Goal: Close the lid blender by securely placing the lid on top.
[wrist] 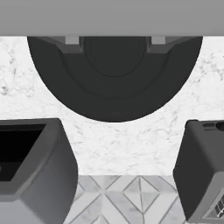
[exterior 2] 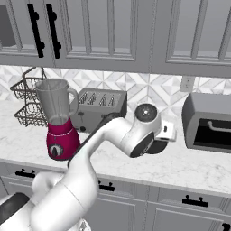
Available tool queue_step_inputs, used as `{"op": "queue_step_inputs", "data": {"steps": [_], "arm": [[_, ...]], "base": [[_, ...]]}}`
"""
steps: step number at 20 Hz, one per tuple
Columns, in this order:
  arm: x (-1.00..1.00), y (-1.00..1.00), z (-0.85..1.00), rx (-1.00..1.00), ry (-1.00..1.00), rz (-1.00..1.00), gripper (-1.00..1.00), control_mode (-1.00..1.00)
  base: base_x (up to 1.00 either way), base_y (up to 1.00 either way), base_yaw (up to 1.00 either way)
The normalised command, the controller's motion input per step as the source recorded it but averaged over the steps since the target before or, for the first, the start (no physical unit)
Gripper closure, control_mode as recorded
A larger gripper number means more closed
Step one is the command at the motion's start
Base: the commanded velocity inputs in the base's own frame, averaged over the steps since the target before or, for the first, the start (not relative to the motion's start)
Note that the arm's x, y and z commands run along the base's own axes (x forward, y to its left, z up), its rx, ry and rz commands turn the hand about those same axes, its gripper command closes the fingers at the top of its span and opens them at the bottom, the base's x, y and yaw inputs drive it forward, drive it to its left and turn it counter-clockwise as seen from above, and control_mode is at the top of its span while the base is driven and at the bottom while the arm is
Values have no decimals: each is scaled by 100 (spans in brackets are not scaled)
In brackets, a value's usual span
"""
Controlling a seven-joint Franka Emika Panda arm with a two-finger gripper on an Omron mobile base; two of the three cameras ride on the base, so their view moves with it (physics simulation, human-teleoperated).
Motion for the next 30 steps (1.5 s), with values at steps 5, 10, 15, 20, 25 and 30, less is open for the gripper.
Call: {"op": "queue_step_inputs", "data": {"steps": [5,10,15,20,25,30], "arm": [[-26,63,69,-5,0,12,100,-100],[-26,52,70,0,0,11,100,-100],[-18,55,61,0,0,9,100,-100],[-7,55,60,0,0,7,100,-100],[0,47,54,2,0,5,100,-100],[0,44,40,7,0,4,100,-100]], "base": [[0,0,0],[0,0,0],[0,0,0],[0,0,0],[0,0,0],[0,0,0]]}}
